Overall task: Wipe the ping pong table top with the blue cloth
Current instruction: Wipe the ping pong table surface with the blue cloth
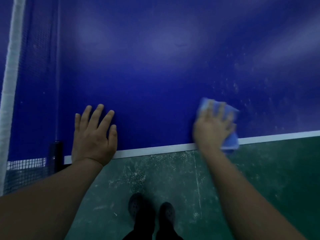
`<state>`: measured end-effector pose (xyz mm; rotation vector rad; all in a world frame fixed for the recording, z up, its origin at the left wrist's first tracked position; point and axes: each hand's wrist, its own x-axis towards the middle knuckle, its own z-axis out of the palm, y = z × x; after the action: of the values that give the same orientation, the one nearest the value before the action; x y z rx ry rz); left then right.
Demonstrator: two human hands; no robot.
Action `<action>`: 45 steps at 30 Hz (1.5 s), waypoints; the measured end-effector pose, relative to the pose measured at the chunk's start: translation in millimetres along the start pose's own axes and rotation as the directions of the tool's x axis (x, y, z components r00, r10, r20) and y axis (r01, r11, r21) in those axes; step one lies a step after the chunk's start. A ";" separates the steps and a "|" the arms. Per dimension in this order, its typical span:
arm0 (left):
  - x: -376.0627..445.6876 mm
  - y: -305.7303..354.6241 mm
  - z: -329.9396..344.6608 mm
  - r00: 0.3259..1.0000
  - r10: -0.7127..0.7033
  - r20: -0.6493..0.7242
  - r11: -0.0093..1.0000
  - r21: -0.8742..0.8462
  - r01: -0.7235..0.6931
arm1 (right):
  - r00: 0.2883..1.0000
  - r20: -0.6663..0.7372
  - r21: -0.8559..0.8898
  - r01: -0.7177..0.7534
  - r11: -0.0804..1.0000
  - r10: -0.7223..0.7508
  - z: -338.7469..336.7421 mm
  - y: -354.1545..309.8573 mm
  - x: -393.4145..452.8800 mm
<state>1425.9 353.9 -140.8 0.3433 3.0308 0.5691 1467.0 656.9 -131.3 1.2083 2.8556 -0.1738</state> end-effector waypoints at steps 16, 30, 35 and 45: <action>0.7 0.1 2.1 0.999 -0.008 -0.048 1.000 -0.024 0.007 | 0.806 0.065 -0.019 0.591 0.807 -0.589 18.3 -29.2 -37.7; 1.2 -4.3 8.4 0.996 -0.023 -0.089 0.999 -0.026 0.021 | 0.376 0.112 0.003 0.926 0.378 -0.920 26.9 -98.2 -15.1; 1.4 -4.8 8.4 0.999 -0.041 -0.029 0.999 -0.018 0.041 | 0.829 0.099 -0.016 0.555 0.832 -0.551 7.5 -111.4 113.3; -0.4 -3.9 5.8 0.995 -0.069 -0.067 0.997 -0.027 0.067 | 0.155 0.175 -0.015 0.988 0.155 -0.972 20.4 -180.9 69.2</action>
<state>1426.0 352.4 -147.6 0.2234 3.0828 0.6253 1288.9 578.8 -140.8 -0.9228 2.8787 -0.0610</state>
